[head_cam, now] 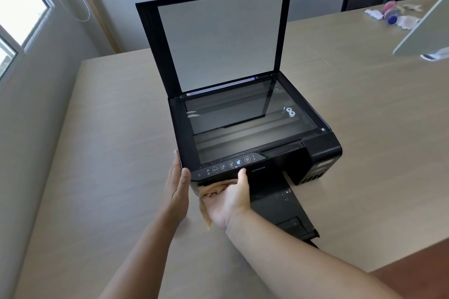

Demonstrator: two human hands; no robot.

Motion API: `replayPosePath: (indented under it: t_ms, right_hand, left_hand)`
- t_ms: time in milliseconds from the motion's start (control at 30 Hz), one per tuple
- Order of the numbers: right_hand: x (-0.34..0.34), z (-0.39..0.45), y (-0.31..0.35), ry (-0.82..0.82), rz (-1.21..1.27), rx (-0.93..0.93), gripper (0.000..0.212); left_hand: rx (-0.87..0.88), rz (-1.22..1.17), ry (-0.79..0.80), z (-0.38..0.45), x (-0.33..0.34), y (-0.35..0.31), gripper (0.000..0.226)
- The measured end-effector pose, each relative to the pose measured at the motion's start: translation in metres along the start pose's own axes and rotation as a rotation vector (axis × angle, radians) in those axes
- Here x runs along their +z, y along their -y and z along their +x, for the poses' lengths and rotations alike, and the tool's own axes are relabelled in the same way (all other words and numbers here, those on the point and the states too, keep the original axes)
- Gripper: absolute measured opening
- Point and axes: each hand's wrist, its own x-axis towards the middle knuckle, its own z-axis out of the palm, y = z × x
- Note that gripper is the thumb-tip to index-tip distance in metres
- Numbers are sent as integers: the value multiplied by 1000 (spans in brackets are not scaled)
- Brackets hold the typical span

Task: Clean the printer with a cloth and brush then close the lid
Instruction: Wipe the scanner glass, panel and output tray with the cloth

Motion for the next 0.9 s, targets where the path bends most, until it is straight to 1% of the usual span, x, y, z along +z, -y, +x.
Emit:
replayPosePath:
  t_ms: [33, 100, 200, 267, 300, 367, 467, 533, 600, 633, 667, 700, 733, 767, 800, 833, 867, 900]
  right_hand:
    - [2, -4, -1, 14, 11, 3, 74]
    - [4, -10, 1, -21, -44, -20, 63]
    - [2, -10, 4, -93, -294, -80, 31]
    - [-2, -7, 7, -143, -396, -112, 9]
    - [-4, -6, 9, -174, -430, -120, 5]
    - [-11, -2, 13, -190, -518, -119, 6]
    - [-24, -3, 29, -202, -584, -151, 27]
    - [-31, -16, 54, -205, -591, -261, 29]
    - [-37, -36, 85, -189, -669, -467, 20]
    - [-40, -49, 102, -159, -764, -609, 18]
    - [-42, -61, 119, -117, -902, -763, 18]
    - [-48, -67, 133, -76, -1090, -912, 19]
    - [-55, -69, 147, -29, -1348, -1038, 20]
    - [-64, -65, 157, 17, -1648, -1133, 21]
    - [-76, -54, 166, 68, -1939, -1157, 22]
    - [-91, -38, 173, 149, -2177, -1141, 26]
    - [-107, -21, 177, 211, -2342, -1074, 29]
    - [-116, -7, 178, 242, -2446, -959, 30]
  left_hand:
    - [-9, -24, -12, 0, 1, 1, 98]
    - [-37, -70, -41, 0, 2, 7, 95]
    - [-58, -120, -39, 0, 7, 18, 83]
    - [-90, -151, -52, -3, 11, 25, 82]
    - [-106, -175, -67, -5, 13, 26, 84]
    - [-107, -242, -77, -9, 16, 27, 85]
    - [-126, -308, -92, -14, 22, 31, 79]
    - [-177, -292, -129, -18, 24, 38, 80]
    - [-287, -290, -189, -25, 28, 38, 75]
    - [-347, -313, -240, -28, 32, 33, 71]
    - [-415, -362, -339, -32, 38, 28, 65]
    - [-470, -451, -454, -35, 45, 23, 59]
    - [-516, -532, -536, -39, 54, 15, 54]
    - [-558, -571, -563, -43, 62, 7, 49]
    - [-597, -574, -541, -48, 70, 1, 44]
    - [-643, -568, -506, -53, 78, 3, 42]
    - [-695, -571, -452, -58, 85, 6, 42]
    - [-750, -582, -382, -62, 91, 11, 45]
